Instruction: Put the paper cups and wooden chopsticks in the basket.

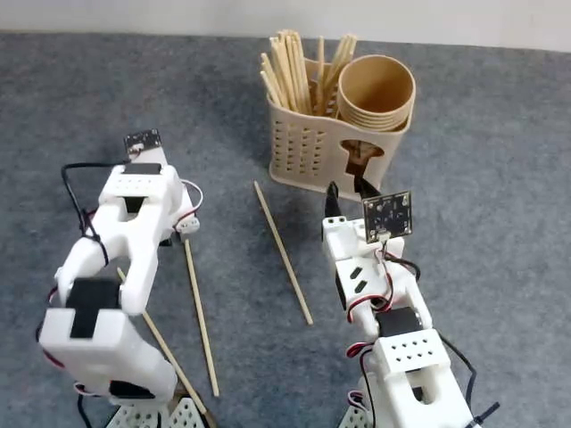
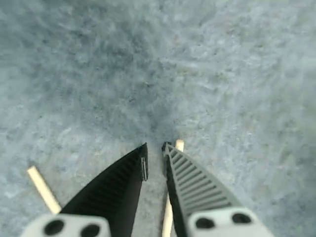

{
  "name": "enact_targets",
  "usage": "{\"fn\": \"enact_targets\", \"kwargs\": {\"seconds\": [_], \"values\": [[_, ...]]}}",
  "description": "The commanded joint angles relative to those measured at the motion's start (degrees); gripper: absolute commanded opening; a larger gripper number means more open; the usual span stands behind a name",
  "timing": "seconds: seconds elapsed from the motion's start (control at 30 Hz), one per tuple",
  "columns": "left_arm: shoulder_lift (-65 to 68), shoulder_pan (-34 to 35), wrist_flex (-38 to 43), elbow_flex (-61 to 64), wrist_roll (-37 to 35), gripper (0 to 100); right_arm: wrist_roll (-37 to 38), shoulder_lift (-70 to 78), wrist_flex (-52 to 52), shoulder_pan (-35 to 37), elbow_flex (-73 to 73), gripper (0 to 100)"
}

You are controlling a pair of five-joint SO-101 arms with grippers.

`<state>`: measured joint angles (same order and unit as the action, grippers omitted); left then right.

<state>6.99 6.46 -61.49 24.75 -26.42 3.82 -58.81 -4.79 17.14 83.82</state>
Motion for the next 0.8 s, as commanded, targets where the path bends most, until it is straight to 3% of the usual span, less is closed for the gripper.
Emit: {"fn": "enact_targets", "kwargs": {"seconds": [0.0, 0.2, 0.63, 0.77], "values": [[-5.7, -3.3, -1.1, -1.1, -0.5, 7, 0.7, -1.4, -1.4, 0.4, -0.2, 14.5], [-3.6, -5.9, -0.5, 0.3, -0.5, 7, 0.7, -1.4, -1.4, 0.4, -0.2, 14.5], [5.9, -3.6, 2.2, -0.1, -0.5, 7, 0.7, -1.4, -1.4, 0.4, -0.2, 14.5], [5.8, -3.6, 2.6, -0.2, -3.7, 1, 0.7, -1.4, -1.4, 0.4, -0.2, 14.5]]}}
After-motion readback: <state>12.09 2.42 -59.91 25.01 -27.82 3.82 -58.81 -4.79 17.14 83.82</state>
